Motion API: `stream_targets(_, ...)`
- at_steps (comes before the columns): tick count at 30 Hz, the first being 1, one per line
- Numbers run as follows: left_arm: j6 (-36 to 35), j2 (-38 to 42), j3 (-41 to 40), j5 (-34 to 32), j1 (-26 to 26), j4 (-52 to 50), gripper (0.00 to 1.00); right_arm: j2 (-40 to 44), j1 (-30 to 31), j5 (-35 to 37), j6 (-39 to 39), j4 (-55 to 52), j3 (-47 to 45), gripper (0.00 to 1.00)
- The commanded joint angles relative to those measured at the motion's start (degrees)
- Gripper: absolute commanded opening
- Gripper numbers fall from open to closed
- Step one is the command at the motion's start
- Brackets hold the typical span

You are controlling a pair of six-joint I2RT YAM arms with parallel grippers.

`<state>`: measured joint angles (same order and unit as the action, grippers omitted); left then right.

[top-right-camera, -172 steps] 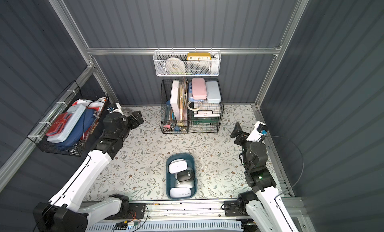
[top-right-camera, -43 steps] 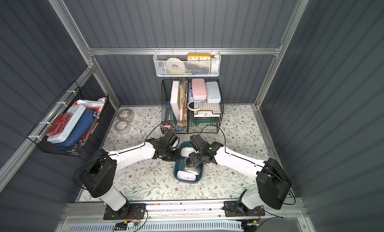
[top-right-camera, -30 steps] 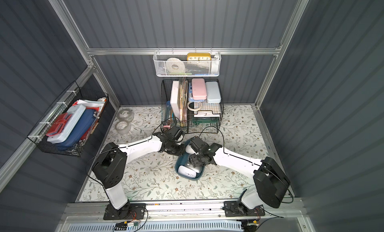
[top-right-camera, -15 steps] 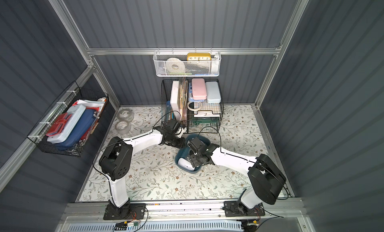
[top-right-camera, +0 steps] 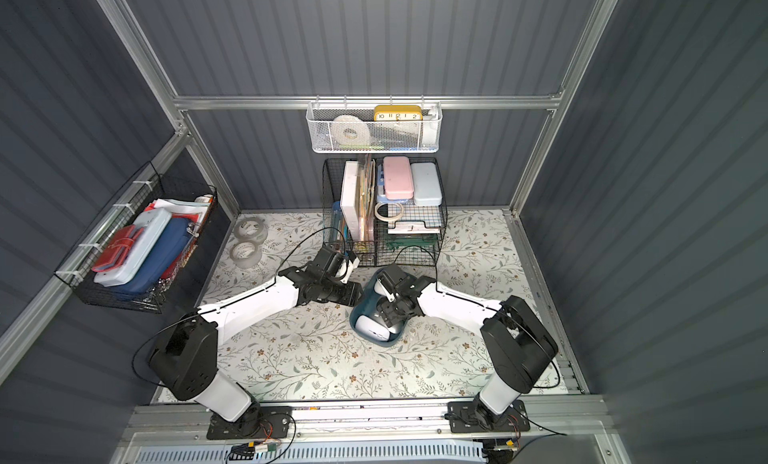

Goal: Take out the mouse from the storage box
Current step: Pick up the mouse from the storage box.

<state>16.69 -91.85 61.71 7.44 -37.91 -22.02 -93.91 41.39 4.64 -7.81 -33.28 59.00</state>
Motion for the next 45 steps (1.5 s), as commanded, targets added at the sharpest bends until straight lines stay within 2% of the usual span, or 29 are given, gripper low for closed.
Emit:
stream_targets(1,2.5,2.3,-3.2,-0.8,-0.4,0.9,0.59,-1.3,-1.6,-2.7,3.2,-0.5,1.6,0.79)
stream_targets(5,2.9,3.1,-5.2,-0.2,-0.9,1.1,0.64,-0.9,-3.1,-4.4,4.7,0.6,1.7,0.81)
stream_targets(10,3.2,2.2,-6.8,-0.3,-1.5,1.9,0.64,-3.7,-3.2,-9.2,6.9,0.4,3.2,0.83)
stream_targets(14,3.5,2.1,-7.4,-0.7,-1.6,2.5,0.65,-6.8,-3.1,-9.5,7.8,-1.2,5.0,0.83)
stream_targets(22,3.4,1.4,-7.9,-1.7,-1.6,2.6,0.66,-4.8,-2.2,-8.0,7.1,0.4,4.7,0.71)
stream_targets(24,3.5,1.2,-8.0,-1.9,-1.6,2.8,0.66,-5.2,-1.9,-8.3,7.0,0.4,5.1,0.71)
stream_targets(34,3.7,1.5,-9.1,-3.0,-1.6,2.8,0.67,-4.4,-0.9,-7.5,5.5,1.4,5.1,0.54)
stream_targets(45,4.9,3.9,-9.8,-5.6,-1.6,2.7,0.69,4.5,-0.9,-6.4,-2.0,4.6,-0.1,0.48)
